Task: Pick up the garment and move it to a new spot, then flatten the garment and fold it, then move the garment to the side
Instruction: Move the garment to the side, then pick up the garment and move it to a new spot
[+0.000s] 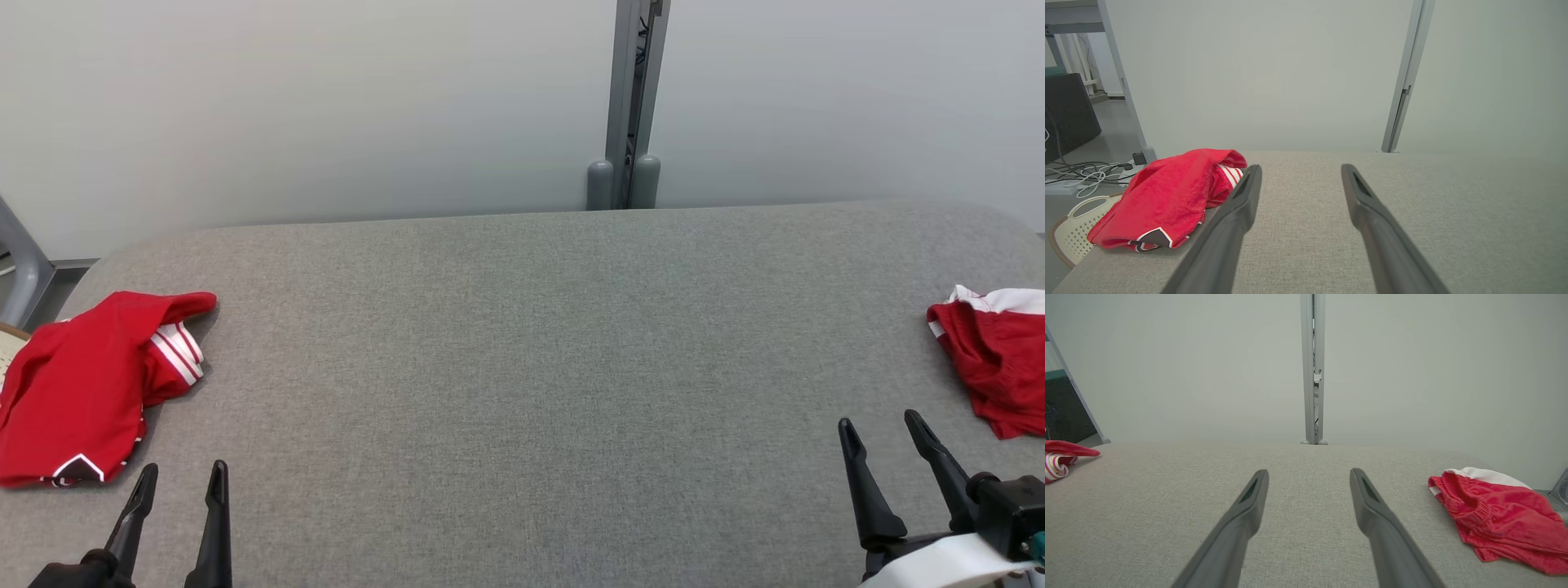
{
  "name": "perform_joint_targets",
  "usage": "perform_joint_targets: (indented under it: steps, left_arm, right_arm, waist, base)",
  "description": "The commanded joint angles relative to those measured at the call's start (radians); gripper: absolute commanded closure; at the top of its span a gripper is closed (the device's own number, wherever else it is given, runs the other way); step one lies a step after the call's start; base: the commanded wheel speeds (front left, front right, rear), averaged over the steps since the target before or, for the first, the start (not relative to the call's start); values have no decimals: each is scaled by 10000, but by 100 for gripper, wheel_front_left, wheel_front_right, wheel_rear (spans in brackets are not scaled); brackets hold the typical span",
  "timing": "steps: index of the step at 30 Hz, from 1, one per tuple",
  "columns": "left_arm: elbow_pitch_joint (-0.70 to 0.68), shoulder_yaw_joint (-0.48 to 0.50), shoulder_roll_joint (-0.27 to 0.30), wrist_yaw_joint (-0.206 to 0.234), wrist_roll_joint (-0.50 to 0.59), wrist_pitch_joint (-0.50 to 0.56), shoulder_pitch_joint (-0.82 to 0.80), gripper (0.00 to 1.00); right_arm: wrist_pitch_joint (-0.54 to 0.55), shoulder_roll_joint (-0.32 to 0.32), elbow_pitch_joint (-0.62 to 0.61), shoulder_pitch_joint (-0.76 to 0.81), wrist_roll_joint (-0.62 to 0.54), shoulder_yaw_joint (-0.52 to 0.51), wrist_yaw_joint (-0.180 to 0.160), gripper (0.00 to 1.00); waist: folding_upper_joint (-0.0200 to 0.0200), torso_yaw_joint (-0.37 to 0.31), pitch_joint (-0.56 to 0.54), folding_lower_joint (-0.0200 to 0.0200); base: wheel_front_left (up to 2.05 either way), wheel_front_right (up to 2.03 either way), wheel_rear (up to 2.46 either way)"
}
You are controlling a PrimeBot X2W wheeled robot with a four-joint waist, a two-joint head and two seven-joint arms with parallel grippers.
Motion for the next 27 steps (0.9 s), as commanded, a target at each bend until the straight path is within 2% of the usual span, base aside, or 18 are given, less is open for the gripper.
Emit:
perform_joint_targets:
  steps: [1, 27]
  left_arm:
    - [-34, -22, 86, 24, 29, 24, 70, 0]
    - [-102, -222, 233, 141, -21, 246, -39, 0]
  right_arm:
    - [47, 10, -117, 110, -33, -49, -2, 0]
    - [39, 192, -297, 145, -132, -206, -2, 0]
  waist:
    - [0, -29, -26, 0]
    - [0, -91, -3, 0]
  base:
    - [0, 0, 0]
    - [0, 0, 0]
